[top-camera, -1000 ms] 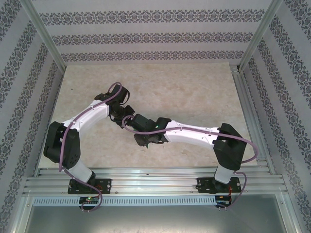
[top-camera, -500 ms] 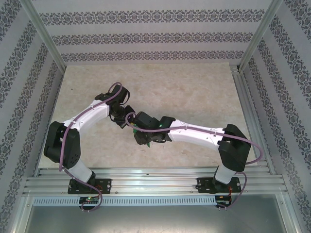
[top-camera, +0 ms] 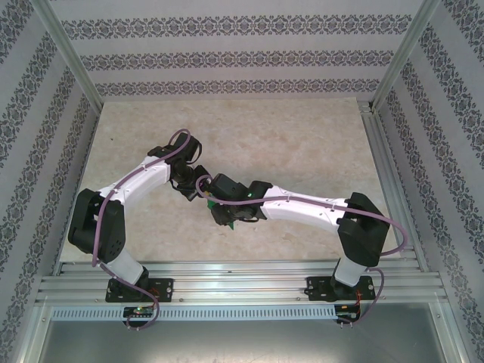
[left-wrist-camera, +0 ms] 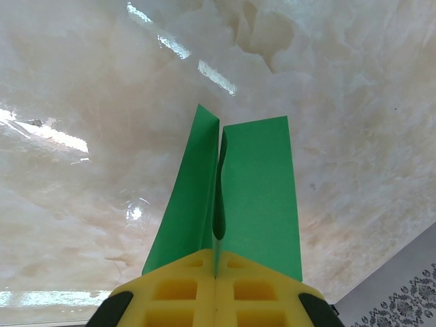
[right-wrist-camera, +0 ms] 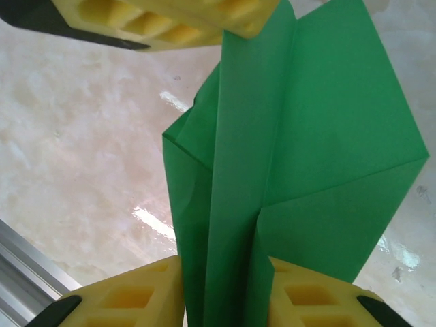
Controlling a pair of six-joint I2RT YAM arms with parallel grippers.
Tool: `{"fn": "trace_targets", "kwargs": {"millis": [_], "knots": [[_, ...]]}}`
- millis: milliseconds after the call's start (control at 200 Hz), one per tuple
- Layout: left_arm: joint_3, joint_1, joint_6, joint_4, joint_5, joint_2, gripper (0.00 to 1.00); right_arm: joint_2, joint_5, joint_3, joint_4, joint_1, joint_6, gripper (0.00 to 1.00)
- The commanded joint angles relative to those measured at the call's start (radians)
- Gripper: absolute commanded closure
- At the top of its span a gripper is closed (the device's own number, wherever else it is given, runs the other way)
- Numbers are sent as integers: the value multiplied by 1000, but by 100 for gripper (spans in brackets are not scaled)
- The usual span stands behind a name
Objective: Fold a paper plane with a square sheet of paper (fold left side to right side)
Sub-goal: Pick up the paper plane at the center of the table.
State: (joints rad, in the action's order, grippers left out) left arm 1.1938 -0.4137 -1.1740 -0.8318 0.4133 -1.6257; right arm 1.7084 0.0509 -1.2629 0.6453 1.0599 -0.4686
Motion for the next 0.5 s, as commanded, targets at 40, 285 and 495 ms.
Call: {"fn": "trace_targets", "kwargs": {"millis": [40, 285, 495], "knots": [[3, -8, 26, -1, 14, -13, 100, 22, 38, -30, 38, 5, 24, 70], [3, -7, 38, -6, 13, -20, 100, 3, 59, -20, 36, 2, 22, 83], [68, -1, 176, -8, 29, 1, 98, -55, 14, 77, -37, -47, 18, 96]]}}
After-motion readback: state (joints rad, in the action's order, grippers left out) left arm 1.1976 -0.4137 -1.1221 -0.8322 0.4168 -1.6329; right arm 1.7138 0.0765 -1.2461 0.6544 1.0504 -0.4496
